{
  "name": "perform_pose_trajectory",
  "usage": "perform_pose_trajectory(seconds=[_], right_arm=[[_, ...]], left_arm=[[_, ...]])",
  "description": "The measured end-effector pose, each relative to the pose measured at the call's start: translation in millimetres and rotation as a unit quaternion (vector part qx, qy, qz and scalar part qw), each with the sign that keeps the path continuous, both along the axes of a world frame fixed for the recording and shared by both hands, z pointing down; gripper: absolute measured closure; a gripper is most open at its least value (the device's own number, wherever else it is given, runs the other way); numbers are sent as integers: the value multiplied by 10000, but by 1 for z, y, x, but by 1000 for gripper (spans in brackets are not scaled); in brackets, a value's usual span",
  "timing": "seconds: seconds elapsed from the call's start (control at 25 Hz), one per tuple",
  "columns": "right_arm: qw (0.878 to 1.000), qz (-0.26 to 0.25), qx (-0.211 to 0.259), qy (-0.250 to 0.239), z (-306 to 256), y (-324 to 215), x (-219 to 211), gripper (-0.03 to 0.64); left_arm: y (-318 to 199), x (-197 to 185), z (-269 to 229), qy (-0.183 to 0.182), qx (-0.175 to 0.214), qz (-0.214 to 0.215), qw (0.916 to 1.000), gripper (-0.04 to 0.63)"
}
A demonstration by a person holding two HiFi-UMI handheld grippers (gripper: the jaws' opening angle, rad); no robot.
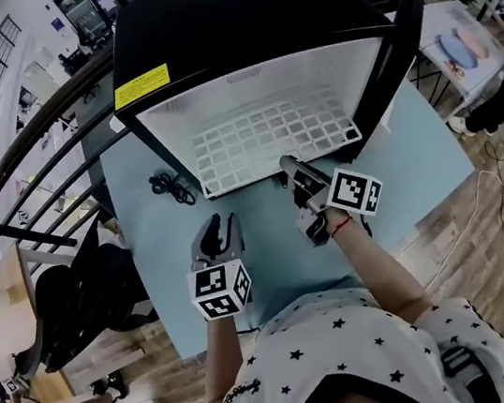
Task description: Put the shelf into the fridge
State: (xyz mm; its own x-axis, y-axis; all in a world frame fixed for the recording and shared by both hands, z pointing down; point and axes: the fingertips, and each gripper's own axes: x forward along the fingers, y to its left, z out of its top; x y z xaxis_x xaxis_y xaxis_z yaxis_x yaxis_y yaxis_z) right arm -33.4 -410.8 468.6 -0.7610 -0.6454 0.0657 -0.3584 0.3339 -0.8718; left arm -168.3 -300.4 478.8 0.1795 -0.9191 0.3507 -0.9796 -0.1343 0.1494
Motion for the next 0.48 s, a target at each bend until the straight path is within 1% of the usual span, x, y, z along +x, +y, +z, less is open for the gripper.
perform_pose_trajectory(seconds=[0.12, 0.24, 0.36, 0.48], right_arm=[[9990, 25, 221, 391, 2, 9, 3, 536], [9928, 66, 591, 1042, 4, 16, 7, 534], [9778, 98, 1061, 1807, 3, 22, 9, 534], [9619, 147, 1402, 2344, 1, 26, 9, 535]], left_arm=[[3, 4, 2, 7, -24, 103, 9999, 465], [5, 8, 2, 15, -23, 209, 9998, 465], [6, 13, 2, 14, -11, 319, 9995, 465], [8, 16, 2, 21, -12, 390, 9992, 466]])
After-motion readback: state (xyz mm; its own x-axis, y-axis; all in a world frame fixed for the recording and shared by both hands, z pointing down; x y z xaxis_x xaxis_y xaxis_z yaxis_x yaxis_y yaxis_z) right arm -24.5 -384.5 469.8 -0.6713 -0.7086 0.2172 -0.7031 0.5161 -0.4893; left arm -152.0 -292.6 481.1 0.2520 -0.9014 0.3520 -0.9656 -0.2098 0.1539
